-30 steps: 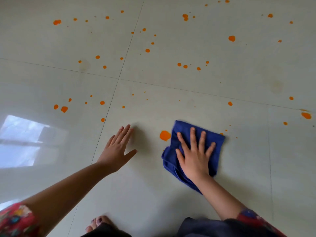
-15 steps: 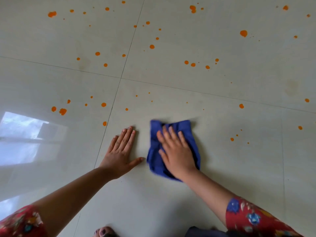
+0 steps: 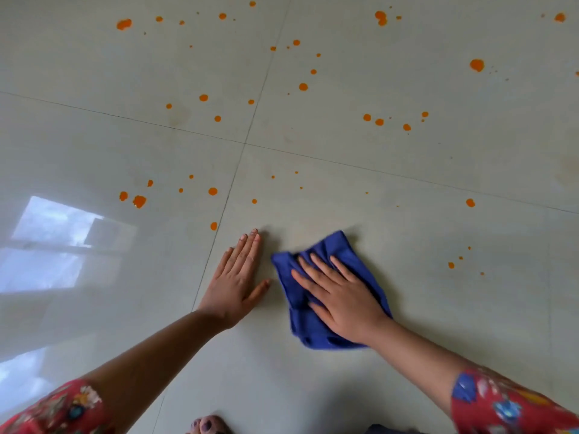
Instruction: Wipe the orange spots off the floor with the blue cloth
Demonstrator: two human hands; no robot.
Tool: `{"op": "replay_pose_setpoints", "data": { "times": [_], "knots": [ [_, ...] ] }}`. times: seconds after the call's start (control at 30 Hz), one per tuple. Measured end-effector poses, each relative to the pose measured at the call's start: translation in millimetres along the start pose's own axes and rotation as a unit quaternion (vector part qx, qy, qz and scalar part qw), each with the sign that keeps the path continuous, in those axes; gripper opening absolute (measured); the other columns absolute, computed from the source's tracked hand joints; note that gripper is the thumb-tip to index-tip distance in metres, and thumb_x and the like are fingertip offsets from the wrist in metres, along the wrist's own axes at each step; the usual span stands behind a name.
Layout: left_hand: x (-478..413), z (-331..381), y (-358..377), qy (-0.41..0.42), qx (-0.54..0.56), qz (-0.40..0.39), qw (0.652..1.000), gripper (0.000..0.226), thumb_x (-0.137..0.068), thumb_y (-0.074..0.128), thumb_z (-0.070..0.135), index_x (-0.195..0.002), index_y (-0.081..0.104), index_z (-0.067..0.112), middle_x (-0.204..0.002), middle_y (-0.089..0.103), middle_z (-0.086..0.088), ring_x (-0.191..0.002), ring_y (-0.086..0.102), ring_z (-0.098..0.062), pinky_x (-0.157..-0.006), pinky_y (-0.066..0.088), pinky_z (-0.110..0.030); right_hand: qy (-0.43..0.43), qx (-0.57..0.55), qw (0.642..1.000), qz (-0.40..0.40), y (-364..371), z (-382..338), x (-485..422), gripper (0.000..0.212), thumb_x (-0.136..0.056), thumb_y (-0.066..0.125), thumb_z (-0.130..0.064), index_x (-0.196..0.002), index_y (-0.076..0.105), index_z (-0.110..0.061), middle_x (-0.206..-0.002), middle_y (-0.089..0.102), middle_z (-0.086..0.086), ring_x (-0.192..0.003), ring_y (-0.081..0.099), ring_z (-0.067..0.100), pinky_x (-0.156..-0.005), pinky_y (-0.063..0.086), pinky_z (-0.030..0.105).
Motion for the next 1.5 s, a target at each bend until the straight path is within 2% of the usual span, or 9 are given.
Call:
{"op": "replay_pose_setpoints", "data": {
  "times": [0.07, 0.23, 0.43, 0.63, 0.87, 1.03, 1.23, 1.4, 1.5],
  "knots": [
    [2.3, -5.8, -8.6, -0.012, 0.006, 0.031, 0.999, 0.073, -0.095, 0.024, 0.056, -0.152, -0.008, 0.024, -0.160, -0.009, 0.009, -0.147, -0.011, -0.008, -0.119, -0.005, -0.028, -0.028, 0.010, 1.000, 0.002, -4.0, 21.7, 11.8, 0.060, -0.097, 0.036, -0.040, -0.153, 0.024, -0.025, -0.160, 0.021, 0.000, -0.147, 0.021, 0.020, -0.118, 0.016, 0.042],
    [16.0, -37.3, -22.3, -0.090, -0.006, 0.098, 0.991, 0.071, -0.096, 0.025, 0.053, -0.153, 0.001, 0.020, -0.161, -0.002, 0.005, -0.148, -0.005, -0.012, -0.119, -0.002, -0.029, 0.211, -0.006, 0.976, 0.057, -24.6, 85.0, -57.2, 0.056, -0.096, 0.032, -0.041, -0.150, 0.033, -0.025, -0.157, 0.031, 0.000, -0.145, 0.028, 0.023, -0.117, 0.018, 0.046],
    [31.4, -97.6, -41.0, -0.195, -0.010, 0.156, 0.968, 0.068, -0.096, 0.022, 0.052, -0.154, 0.001, 0.022, -0.161, -0.004, 0.007, -0.148, -0.006, -0.011, -0.120, 0.001, -0.034, -0.039, -0.002, 0.999, 0.008, -9.7, 11.3, -53.2, 0.055, -0.099, 0.033, -0.038, -0.153, 0.025, -0.029, -0.160, 0.021, -0.003, -0.148, 0.021, 0.018, -0.119, 0.016, 0.040],
    [28.3, -122.8, -50.8, -0.225, -0.014, 0.173, 0.959, 0.062, -0.098, 0.022, 0.048, -0.153, 0.006, 0.026, -0.160, 0.003, 0.011, -0.147, -0.004, -0.008, -0.120, 0.002, -0.035, 0.185, -0.012, 0.980, 0.067, -33.5, 87.1, -157.4, 0.056, -0.096, 0.030, -0.039, -0.149, 0.035, -0.022, -0.156, 0.033, 0.003, -0.144, 0.031, 0.023, -0.116, 0.016, 0.043],
    [23.5, -125.0, -50.2, -0.228, 0.005, 0.180, 0.957, 0.057, -0.098, 0.027, 0.040, -0.153, 0.015, 0.028, -0.159, 0.012, 0.013, -0.147, 0.002, -0.007, -0.120, 0.007, -0.033, -0.160, 0.044, 0.985, -0.038, -17.6, 38.5, -147.0, 0.060, -0.096, 0.036, -0.041, -0.153, 0.022, -0.028, -0.161, 0.018, -0.002, -0.148, 0.017, 0.018, -0.118, 0.012, 0.039],
    [24.2, -125.4, -50.9, -0.221, 0.019, 0.182, 0.958, 0.056, -0.098, 0.026, 0.038, -0.152, 0.019, 0.026, -0.159, 0.015, 0.012, -0.147, 0.005, -0.007, -0.119, 0.008, -0.033, 0.176, 0.005, 0.983, 0.047, -34.5, 53.8, -204.8, 0.059, -0.096, 0.029, -0.042, -0.151, 0.026, -0.024, -0.158, 0.027, 0.001, -0.146, 0.027, 0.023, -0.117, 0.017, 0.045],
    [23.8, -129.1, -46.7, -0.211, 0.014, 0.178, 0.961, 0.054, -0.100, 0.027, 0.037, -0.152, 0.019, 0.026, -0.159, 0.014, 0.011, -0.147, 0.002, -0.006, -0.119, 0.006, -0.030, -0.060, -0.007, 0.998, -0.014, -8.6, -30.5, -130.0, 0.057, -0.097, 0.034, -0.035, -0.152, 0.025, -0.028, -0.159, 0.023, -0.004, -0.146, 0.025, 0.017, -0.117, 0.017, 0.038],
    [34.7, -133.1, -49.0, -0.223, 0.035, 0.200, 0.954, 0.054, -0.099, 0.030, 0.034, -0.152, 0.021, 0.026, -0.158, 0.013, 0.013, -0.146, 0.000, -0.003, -0.119, 0.003, -0.026, 0.221, -0.028, 0.974, 0.051, -22.6, 23.7, -158.9, 0.056, -0.097, 0.028, -0.037, -0.149, 0.034, -0.018, -0.157, 0.031, 0.004, -0.144, 0.030, 0.024, -0.115, 0.018, 0.042],
    [44.4, -140.0, -52.1, -0.235, 0.035, 0.214, 0.948, 0.055, -0.098, 0.030, 0.035, -0.152, 0.021, 0.026, -0.158, 0.014, 0.012, -0.146, -0.001, -0.002, -0.119, 0.003, -0.026, 0.054, -0.001, 0.998, 0.027, -13.2, -51.4, -175.4, 0.058, -0.095, 0.033, -0.040, -0.150, 0.033, -0.021, -0.157, 0.031, 0.004, -0.145, 0.026, 0.024, -0.114, 0.025, 0.046]
  ]
}}
Point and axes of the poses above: each hand's wrist, its own x-axis away from the middle knuckle, its own y-axis out of the palm, z = x × y, the point moved 7 cm from there along -x, towards the middle knuckle
